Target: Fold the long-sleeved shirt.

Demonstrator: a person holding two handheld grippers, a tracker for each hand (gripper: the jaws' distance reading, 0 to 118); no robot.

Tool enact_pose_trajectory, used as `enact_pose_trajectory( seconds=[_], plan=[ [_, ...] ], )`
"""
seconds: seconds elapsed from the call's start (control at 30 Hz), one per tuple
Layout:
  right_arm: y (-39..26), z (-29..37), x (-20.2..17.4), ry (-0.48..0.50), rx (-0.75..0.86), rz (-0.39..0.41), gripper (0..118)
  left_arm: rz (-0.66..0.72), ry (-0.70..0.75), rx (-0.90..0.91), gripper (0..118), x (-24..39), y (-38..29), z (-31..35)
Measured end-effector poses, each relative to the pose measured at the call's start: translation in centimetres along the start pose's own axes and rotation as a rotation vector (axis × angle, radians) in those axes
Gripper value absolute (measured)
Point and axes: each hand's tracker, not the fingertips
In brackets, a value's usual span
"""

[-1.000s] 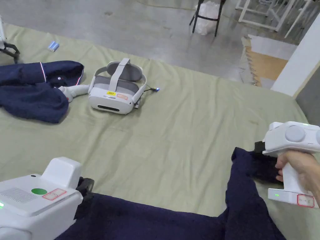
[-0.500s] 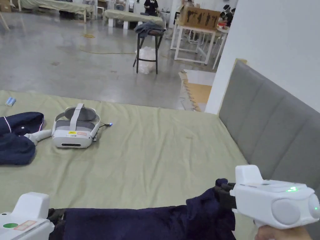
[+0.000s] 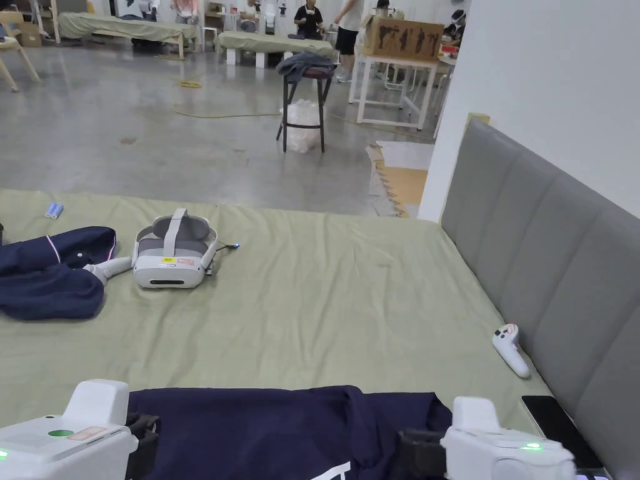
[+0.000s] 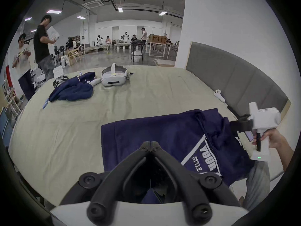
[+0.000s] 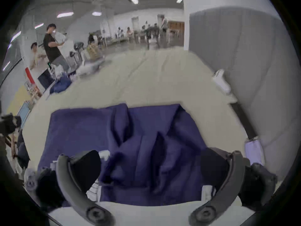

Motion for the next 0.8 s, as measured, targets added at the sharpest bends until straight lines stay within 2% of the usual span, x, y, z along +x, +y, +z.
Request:
enact_pose_trajectory(
  seconds=[0.03, 0.07, 0.1, 0.17, 0.2, 0.27, 0.33, 0.37, 0.4, 0.43, 0.47, 0.5, 0.53, 0.6, 0.73, 0.8],
  plan=[
    [0.3, 1.9, 0.2, 0.007, 0.020, -0.007, 117, 0.009, -0.011, 0.003, 3, 0.0, -0.1, 0.1],
    [0.3, 3.8, 0.5, 0.029, 0.001, -0.012, 108, 0.018, -0.015, 0.003, 3, 0.0, -0.1, 0.0],
    [0.1, 4.8, 1.0, 0.056, -0.001, -0.017, 84, 0.019, -0.015, 0.001, 3, 0.1, -0.2, 0.0],
    [-0.4, 6.3, 1.7, 0.071, 0.010, -0.061, 1, 0.000, -0.012, -0.004, 3, 0.5, -0.1, -0.1],
    [-0.5, 7.0, 1.9, 0.062, 0.011, -0.090, 1, -0.006, -0.007, -0.005, 3, 0.4, -0.1, -0.5],
    [-0.8, 7.1, 2.3, 0.088, 0.006, -0.074, 1, -0.007, -0.019, -0.018, 3, -0.1, 0.8, -1.2],
    [-0.7, 6.5, 2.2, 0.073, -0.008, -0.050, 1, 0.010, 0.009, -0.017, 3, -1.1, 2.4, -2.5],
    [-0.7, 6.0, 2.2, 0.060, -0.015, -0.039, 1, 0.001, 0.035, -0.021, 5, -1.8, 3.6, -3.5],
    [-1.0, 5.2, 2.4, 0.055, -0.027, -0.026, 1, -0.007, 0.041, -0.042, 15, -2.6, 4.9, -5.0],
    [-1.0, 4.6, 2.3, 0.054, -0.043, -0.016, 1, -0.002, 0.040, -0.051, 43, -3.5, 5.8, -6.3],
    [-1.0, 4.0, 2.2, 0.054, -0.058, -0.013, 1, 0.020, 0.031, -0.065, 89, -4.6, 6.8, -8.3],
    [-1.0, 3.5, 2.1, 0.057, -0.068, -0.010, 1, 0.058, 0.032, -0.123, 109, -5.6, 7.4, -10.5],
    [-1.4, 2.9, 2.2, 0.061, -0.074, -0.007, 1, 0.089, 0.052, -0.178, 107, -6.4, 7.9, -12.5],
    [-1.4, 2.0, 2.1, 0.056, -0.086, -0.025, 1, 0.087, 0.085, -0.203, 94, -8.5, 7.6, -16.1],
    [-0.9, -0.2, 2.6, 0.049, -0.121, -0.030, 1, 0.017, 0.187, -0.349, 93, -9.5, 5.2, -22.4],
    [0.4, -1.1, 2.8, 0.043, -0.128, -0.021, 1, 0.014, 0.168, -0.419, 76, -9.7, 3.7, -24.3]
  ],
)
